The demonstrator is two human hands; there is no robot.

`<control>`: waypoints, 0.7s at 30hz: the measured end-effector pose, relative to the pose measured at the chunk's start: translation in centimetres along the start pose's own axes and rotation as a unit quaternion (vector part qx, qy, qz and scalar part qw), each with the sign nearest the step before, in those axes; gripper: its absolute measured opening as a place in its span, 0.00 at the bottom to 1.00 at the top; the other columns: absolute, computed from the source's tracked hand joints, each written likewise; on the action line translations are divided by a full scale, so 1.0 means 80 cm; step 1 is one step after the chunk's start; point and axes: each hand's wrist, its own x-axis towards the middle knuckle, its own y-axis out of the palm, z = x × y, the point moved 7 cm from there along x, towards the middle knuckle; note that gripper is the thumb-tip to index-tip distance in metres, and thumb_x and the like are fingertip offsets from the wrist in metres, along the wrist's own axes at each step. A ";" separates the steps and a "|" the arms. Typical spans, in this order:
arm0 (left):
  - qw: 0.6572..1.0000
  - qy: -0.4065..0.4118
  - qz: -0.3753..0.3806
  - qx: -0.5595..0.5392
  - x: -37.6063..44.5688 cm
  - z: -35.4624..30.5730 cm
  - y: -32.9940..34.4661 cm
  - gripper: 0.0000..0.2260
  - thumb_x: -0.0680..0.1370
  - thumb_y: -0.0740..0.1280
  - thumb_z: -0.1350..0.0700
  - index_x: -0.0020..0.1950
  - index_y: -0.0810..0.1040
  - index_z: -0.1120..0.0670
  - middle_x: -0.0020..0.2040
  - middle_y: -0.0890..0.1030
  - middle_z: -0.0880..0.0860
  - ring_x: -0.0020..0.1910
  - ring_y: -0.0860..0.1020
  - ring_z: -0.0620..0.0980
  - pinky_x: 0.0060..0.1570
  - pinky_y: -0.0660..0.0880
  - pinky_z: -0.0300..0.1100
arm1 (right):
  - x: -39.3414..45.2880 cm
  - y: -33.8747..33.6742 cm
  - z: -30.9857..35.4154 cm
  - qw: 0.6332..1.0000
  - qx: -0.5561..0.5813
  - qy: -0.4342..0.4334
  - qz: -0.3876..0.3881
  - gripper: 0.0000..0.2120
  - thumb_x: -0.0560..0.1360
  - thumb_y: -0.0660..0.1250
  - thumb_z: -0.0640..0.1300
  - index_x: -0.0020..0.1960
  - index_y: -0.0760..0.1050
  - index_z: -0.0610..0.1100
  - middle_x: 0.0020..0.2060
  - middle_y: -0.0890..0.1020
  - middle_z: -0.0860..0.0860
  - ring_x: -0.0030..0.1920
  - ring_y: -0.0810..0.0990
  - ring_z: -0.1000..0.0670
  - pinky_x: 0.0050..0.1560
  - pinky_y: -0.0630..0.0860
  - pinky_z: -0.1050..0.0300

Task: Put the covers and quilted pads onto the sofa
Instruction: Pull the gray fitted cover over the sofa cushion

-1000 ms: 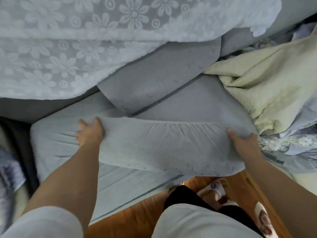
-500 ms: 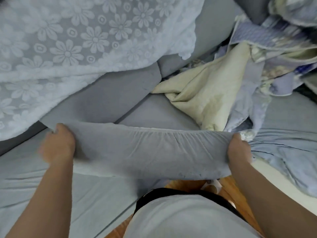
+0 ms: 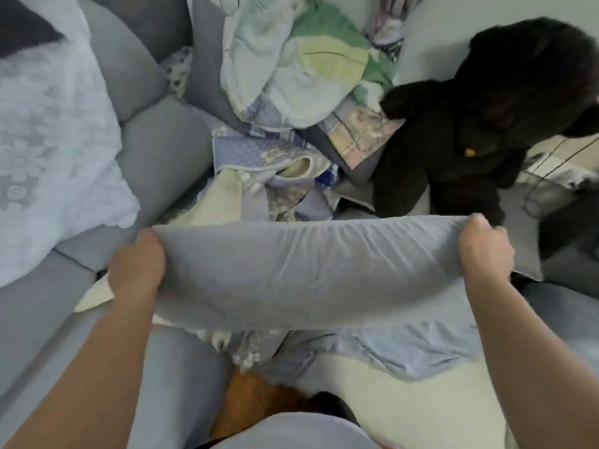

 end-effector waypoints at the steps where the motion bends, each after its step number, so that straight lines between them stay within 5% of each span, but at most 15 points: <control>1: 0.999 0.023 0.017 -0.016 -0.014 -0.055 0.033 0.27 0.84 0.49 0.46 0.69 0.71 0.66 0.69 0.72 0.69 0.67 0.71 0.68 0.62 0.66 0.55 | 0.040 -0.021 0.003 1.000 -0.006 0.014 -0.020 0.32 0.77 0.49 0.59 0.74 0.64 0.41 0.71 0.70 0.38 0.70 0.69 0.35 0.69 0.64 0.39; 4: 0.976 0.099 0.132 -0.143 -0.056 -0.200 0.150 0.26 0.81 0.57 0.46 0.76 0.66 0.57 0.73 0.70 0.60 0.68 0.71 0.60 0.62 0.66 0.51 | 0.133 -0.045 -0.001 0.996 -0.069 0.017 -0.049 0.31 0.77 0.51 0.57 0.76 0.62 0.43 0.73 0.65 0.39 0.73 0.64 0.36 0.72 0.61 0.38; 7: 0.927 0.173 0.301 -0.142 -0.097 -0.254 0.281 0.36 0.74 0.68 0.44 0.80 0.59 0.45 0.79 0.63 0.53 0.74 0.67 0.54 0.71 0.67 0.53 | 0.151 0.030 -0.009 0.966 -0.174 -0.142 0.125 0.28 0.83 0.55 0.54 0.79 0.59 0.44 0.78 0.60 0.42 0.78 0.57 0.41 0.75 0.58 0.44; 10: 0.892 0.212 0.397 0.050 -0.146 -0.205 0.378 0.31 0.69 0.67 0.41 0.72 0.70 0.40 0.71 0.74 0.58 0.65 0.76 0.59 0.63 0.76 0.54 | 0.119 0.119 -0.044 0.923 -0.199 -0.180 0.275 0.31 0.83 0.60 0.53 0.81 0.55 0.45 0.80 0.56 0.42 0.79 0.54 0.43 0.76 0.57 0.50; 13: 0.856 0.178 0.474 0.107 -0.181 -0.102 0.382 0.23 0.73 0.65 0.46 0.69 0.74 0.45 0.62 0.80 0.53 0.58 0.79 0.56 0.53 0.76 0.44 | 0.082 0.181 -0.061 0.884 -0.232 -0.187 0.360 0.31 0.83 0.61 0.50 0.81 0.53 0.43 0.80 0.56 0.43 0.80 0.52 0.44 0.74 0.56 0.56; 17: 0.896 0.033 0.421 0.139 -0.107 0.056 0.291 0.11 0.81 0.63 0.57 0.57 0.81 0.63 0.56 0.81 0.59 0.58 0.78 0.55 0.54 0.71 0.44 | 0.028 0.247 -0.022 0.854 -0.243 -0.218 0.405 0.32 0.83 0.61 0.48 0.81 0.51 0.43 0.80 0.55 0.44 0.80 0.49 0.46 0.73 0.56 0.57; 19: 0.934 -0.082 0.342 0.059 -0.064 0.142 0.219 0.09 0.83 0.62 0.60 0.50 0.81 0.61 0.52 0.81 0.61 0.57 0.78 0.58 0.55 0.72 0.46 | -0.022 0.286 0.015 0.836 -0.244 -0.259 0.417 0.32 0.82 0.62 0.48 0.81 0.53 0.45 0.80 0.54 0.45 0.77 0.59 0.44 0.66 0.66 0.54; 21: 0.952 -0.175 0.240 -0.071 -0.041 0.230 0.139 0.09 0.83 0.62 0.60 0.45 0.78 0.56 0.47 0.80 0.61 0.48 0.79 0.58 0.46 0.72 0.45 | -0.099 0.327 0.048 0.813 -0.242 -0.310 0.430 0.31 0.81 0.64 0.47 0.80 0.57 0.46 0.78 0.60 0.45 0.70 0.70 0.41 0.58 0.72 0.55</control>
